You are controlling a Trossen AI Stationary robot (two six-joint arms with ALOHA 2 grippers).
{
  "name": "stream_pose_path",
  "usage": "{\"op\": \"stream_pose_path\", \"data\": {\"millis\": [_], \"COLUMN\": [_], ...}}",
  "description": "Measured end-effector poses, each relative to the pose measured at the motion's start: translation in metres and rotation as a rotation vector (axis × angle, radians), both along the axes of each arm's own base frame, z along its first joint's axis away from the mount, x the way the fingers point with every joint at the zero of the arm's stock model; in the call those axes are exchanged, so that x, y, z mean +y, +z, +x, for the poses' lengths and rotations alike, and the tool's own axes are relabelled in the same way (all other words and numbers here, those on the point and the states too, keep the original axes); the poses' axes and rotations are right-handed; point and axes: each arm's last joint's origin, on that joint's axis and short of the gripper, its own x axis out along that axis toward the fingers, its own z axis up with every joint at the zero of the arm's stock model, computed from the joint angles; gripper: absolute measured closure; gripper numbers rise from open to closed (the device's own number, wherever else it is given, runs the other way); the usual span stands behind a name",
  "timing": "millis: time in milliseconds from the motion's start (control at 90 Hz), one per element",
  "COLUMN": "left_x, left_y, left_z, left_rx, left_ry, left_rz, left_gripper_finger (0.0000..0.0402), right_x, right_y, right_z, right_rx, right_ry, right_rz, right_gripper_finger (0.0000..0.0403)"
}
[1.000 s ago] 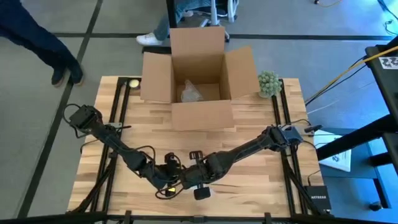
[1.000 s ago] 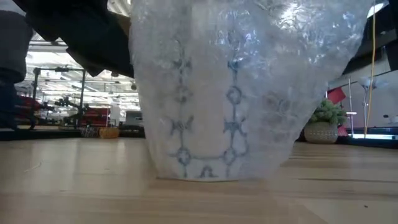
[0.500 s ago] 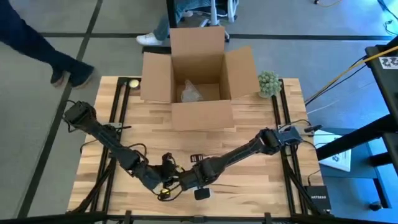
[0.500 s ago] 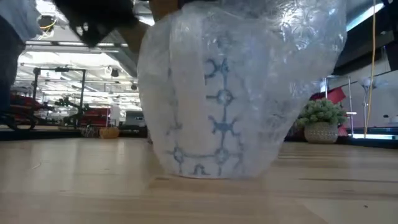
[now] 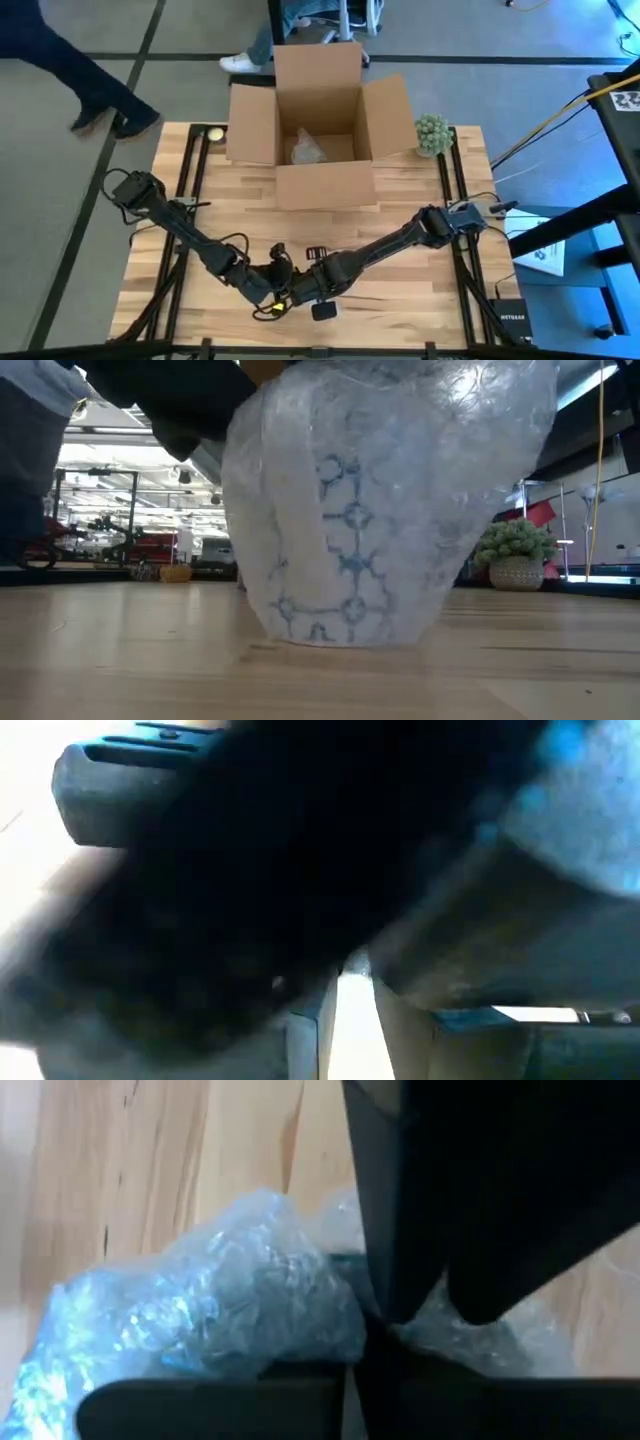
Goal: Wrap mug
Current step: Wrap the white mug with bubble wrap
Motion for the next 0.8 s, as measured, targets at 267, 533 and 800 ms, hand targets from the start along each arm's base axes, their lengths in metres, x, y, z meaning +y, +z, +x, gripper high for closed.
{"op": "stream_pose_path", "data": {"millis": [267, 533, 800], "left_x": [-0.002, -0.002, -0.004], "left_y": [0.000, 0.000, -0.001], "left_z": [-0.002, -0.002, -0.003], "left_rx": [0.005, 0.005, 0.013], "left_ry": [-0.013, -0.015, -0.043], "left_rz": [0.006, 0.006, 0.016], "left_gripper_finger": [0.0353, 0.0353, 0.0353], "right_x": [-0.003, -0.005, -0.005], "right_y": [0.038, 0.063, 0.051], "right_z": [-0.009, -0.010, -0.006], "right_rx": [0.041, -0.013, -0.017], "right_ry": [0.007, -0.002, -0.003], "right_rz": [-0.015, -0.030, -0.032], "right_gripper_finger": [0.0402, 0.0402, 0.0402]}}
